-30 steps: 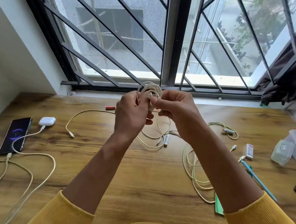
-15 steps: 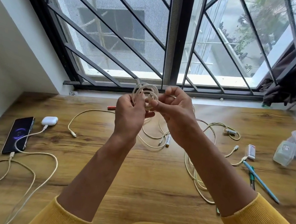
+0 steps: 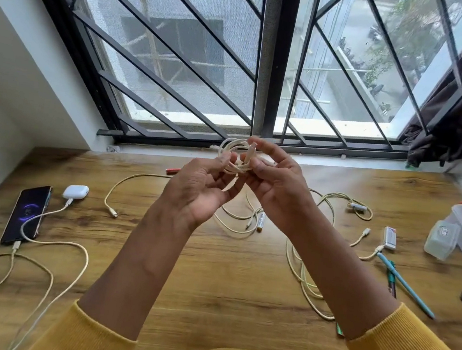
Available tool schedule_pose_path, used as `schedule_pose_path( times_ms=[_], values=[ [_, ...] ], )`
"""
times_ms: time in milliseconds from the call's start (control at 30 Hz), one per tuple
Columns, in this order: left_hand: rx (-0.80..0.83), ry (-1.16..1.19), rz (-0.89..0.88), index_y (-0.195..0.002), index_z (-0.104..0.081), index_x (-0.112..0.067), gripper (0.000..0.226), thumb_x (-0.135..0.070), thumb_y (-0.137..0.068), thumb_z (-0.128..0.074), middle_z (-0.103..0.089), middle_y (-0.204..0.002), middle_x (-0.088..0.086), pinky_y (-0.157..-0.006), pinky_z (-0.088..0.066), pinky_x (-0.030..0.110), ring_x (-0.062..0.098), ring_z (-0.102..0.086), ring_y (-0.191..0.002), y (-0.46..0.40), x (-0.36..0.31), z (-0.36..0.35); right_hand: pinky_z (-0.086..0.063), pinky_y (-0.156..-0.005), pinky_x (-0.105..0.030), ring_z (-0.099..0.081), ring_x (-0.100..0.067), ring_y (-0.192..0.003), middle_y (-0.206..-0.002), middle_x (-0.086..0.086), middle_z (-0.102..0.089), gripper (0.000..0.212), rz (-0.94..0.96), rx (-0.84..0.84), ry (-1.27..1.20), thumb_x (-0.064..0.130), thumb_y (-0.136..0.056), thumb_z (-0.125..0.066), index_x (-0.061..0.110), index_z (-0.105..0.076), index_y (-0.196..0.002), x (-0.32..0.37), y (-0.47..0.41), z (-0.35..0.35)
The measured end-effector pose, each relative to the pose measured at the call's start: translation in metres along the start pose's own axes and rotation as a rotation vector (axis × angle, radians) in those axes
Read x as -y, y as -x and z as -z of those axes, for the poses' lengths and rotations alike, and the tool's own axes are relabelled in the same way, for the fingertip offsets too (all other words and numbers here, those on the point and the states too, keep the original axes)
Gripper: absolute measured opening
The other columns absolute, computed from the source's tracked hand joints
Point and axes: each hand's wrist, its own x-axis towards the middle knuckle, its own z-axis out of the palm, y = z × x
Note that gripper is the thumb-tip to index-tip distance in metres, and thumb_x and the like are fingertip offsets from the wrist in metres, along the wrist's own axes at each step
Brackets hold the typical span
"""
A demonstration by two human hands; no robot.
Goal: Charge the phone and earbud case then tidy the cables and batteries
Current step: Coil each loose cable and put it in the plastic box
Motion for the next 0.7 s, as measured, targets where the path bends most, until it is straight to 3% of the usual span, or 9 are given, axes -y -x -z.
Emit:
schedule_pose_path(
  times_ms=[133,233,300,400,533,600,700],
  values=[
    [0.064,0.105,0.074,-0.118,-0.070,-0.009,0.031,-0.026,-0.092,-0.073,-0.073,-0.099,0.007,-0.101,-0.051,0.039,0.020,-0.069,-0.092,-0.001,-0.001,0.002,-0.058,-0.087,-0.029,-0.074,-0.027,-0.100,-0.113,-0.022,-0.074,0.032,-0.016,-0.017,-0.008,-0.011,-0.101,-0.049,-0.004,-0.065,-0.128,0.000,0.003,0.000],
    [0.038,0.075,0.020,-0.119,-0.071,-0.016,0.025,-0.032,-0.101,-0.067,-0.075,-0.099,0.004,-0.098,-0.049,0.034,0.017,-0.069,-0.087,-0.002,0.003,0.005,-0.055,-0.096,-0.034,-0.070,-0.030,-0.106,-0.119,-0.025,-0.071,0.029,-0.015,0.012,0.020,-0.008,-0.097,-0.058,-0.001,-0.067,-0.124,0.004,0.006,-0.001],
    [0.019,0.010,-0.033,-0.122,-0.069,-0.019,0.024,-0.030,-0.101,-0.068,-0.076,-0.098,0.003,-0.094,-0.050,0.034,0.015,-0.069,-0.085,-0.001,0.004,0.006,-0.057,-0.092,-0.036,-0.072,-0.029,-0.098,-0.112,-0.023,-0.073,0.024,0.011,0.033,0.073,-0.008,-0.094,-0.065,0.002,-0.067,-0.115,0.006,0.007,-0.002],
    [0.016,-0.055,-0.062,-0.110,-0.071,-0.018,0.019,-0.032,-0.099,-0.070,-0.076,-0.095,0.004,-0.094,-0.051,0.034,0.016,-0.070,-0.085,0.003,0.004,0.007,-0.059,-0.072,-0.030,-0.072,-0.024,-0.078,-0.091,-0.018,-0.073,0.020,0.098,-0.033,0.229,-0.009,-0.092,-0.069,0.004,-0.063,-0.105,0.005,0.008,-0.002],
    [0.027,-0.046,-0.050,-0.110,-0.074,-0.010,0.022,-0.028,-0.097,-0.072,-0.074,-0.088,0.004,-0.091,-0.050,0.029,0.013,-0.068,-0.081,0.006,0.003,0.004,-0.059,-0.072,-0.033,-0.070,-0.026,-0.077,-0.082,-0.015,-0.071,0.026,0.189,-0.141,0.470,-0.004,-0.093,-0.074,0.004,-0.058,-0.113,-0.002,0.008,-0.002],
    [0.071,-0.024,-0.008,-0.119,-0.073,-0.006,0.031,-0.027,-0.097,-0.073,-0.072,-0.090,0.005,-0.089,-0.047,0.028,0.013,-0.066,-0.080,0.006,0.003,0.005,-0.061,-0.074,-0.035,-0.072,-0.026,-0.079,-0.083,-0.013,-0.072,0.031,0.215,-0.188,0.541,-0.002,-0.094,-0.074,0.006,-0.059,-0.120,-0.008,0.006,-0.003],
    [0.115,-0.034,0.056,-0.132,-0.067,0.001,0.057,-0.041,-0.095,-0.074,-0.068,-0.101,0.010,-0.093,-0.046,0.032,0.019,-0.065,-0.088,0.002,0.001,0.011,-0.061,-0.072,-0.035,-0.074,-0.024,-0.083,-0.092,-0.017,-0.076,0.021,0.246,-0.252,0.619,0.002,-0.095,-0.073,0.007,-0.069,-0.116,-0.016,0.005,-0.003]
  ],
)
